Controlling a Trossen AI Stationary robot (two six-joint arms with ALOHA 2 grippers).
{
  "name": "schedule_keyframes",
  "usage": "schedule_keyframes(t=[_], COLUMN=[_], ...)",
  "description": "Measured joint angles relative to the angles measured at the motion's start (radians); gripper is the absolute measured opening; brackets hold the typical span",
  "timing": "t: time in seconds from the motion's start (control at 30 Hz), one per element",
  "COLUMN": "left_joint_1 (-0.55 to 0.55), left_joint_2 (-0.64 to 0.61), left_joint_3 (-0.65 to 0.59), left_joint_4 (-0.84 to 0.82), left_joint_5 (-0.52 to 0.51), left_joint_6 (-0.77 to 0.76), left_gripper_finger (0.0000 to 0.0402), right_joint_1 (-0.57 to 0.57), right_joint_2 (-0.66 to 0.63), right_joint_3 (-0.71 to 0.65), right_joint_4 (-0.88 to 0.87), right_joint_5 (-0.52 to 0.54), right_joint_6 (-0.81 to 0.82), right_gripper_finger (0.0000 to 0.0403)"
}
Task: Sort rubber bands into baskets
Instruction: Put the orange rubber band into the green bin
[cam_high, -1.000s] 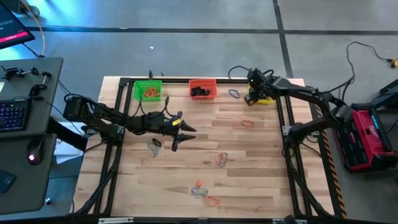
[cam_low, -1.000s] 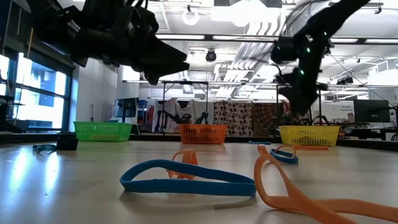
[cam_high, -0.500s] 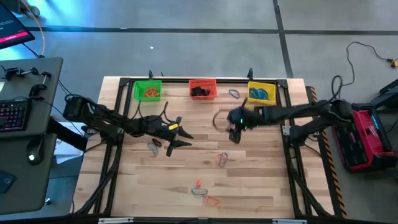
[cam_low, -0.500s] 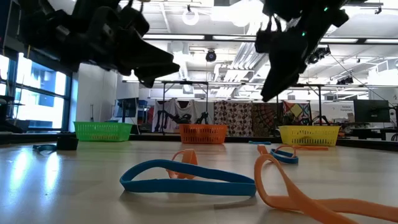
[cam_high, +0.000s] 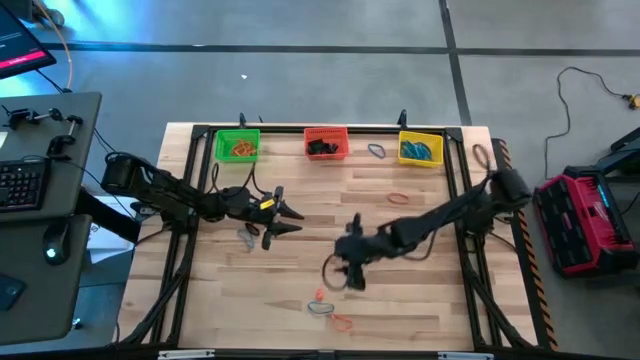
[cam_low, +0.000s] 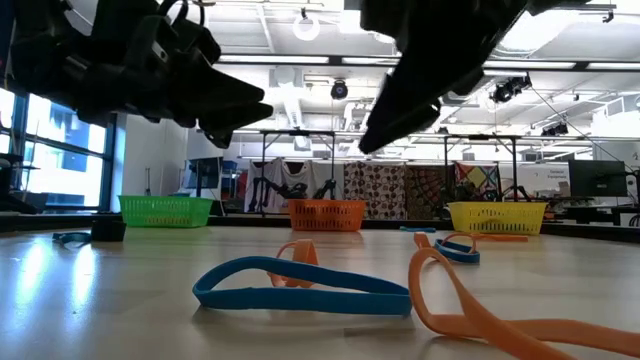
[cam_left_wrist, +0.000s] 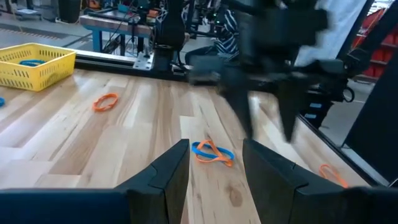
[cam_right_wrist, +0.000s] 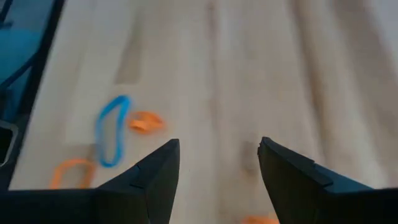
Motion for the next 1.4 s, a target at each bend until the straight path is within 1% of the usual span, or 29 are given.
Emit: schedule_keyframes(t=[0.17,0.3,0.43,0.53,0.6,0.73,0.83,0.9,1.2,1.27,1.4], left_joint_1=[0.003,0.003,0.003,0.003,0.003,0.003,0.003,0.003,0.003,0.003,0.003], left_joint_2=[0.0,0.0,0.0,0.0,0.0,0.0,0.0,0.0,0.0,0.0,0.0], left_joint_3=[0.0,0.0,0.0,0.0,0.0,0.0,0.0,0.0,0.0,0.0,0.0], left_joint_4=[0.001,0.001,0.005,0.004,0.003,-0.002,-0.003,-0.003,-0.004,-0.004,-0.005], left_joint_5=[-0.004,-0.029,-0.068,-0.069,-0.069,-0.069,-0.069,-0.069,-0.069,-0.069,-0.069], left_joint_6=[0.006,0.026,0.025,0.024,0.018,0.01,0.009,0.009,0.012,0.017,0.018], left_gripper_finger=[0.0142,0.0142,0.0142,0.0142,0.0142,0.0142,0.0142,0.0142,0.0142,0.0142,0.0142], right_joint_1=[0.058,0.058,0.034,0.012,-0.002,-0.018,-0.026,-0.029,-0.035,-0.038,-0.049], right_joint_2=[0.142,0.223,0.279,0.315,0.339,0.37,0.374,0.374,0.374,0.374,0.363], right_joint_3=[0.124,0.187,0.204,0.204,0.204,0.204,0.204,0.204,0.204,0.204,0.204], right_joint_4=[-0.004,-0.002,0.05,0.096,0.121,0.155,0.155,0.155,0.129,0.129,0.111], right_joint_5=[-0.068,-0.123,-0.237,-0.308,-0.337,-0.361,-0.369,-0.369,-0.373,-0.373,-0.372], right_joint_6=[-0.072,-0.119,-0.15,-0.172,-0.182,-0.198,-0.202,-0.205,-0.22,-0.224,-0.23], right_gripper_finger=[0.0206,0.0206,0.0206,0.0206,0.0205,0.0199,0.0179,0.0157,0.0014,0.0006,0.0007])
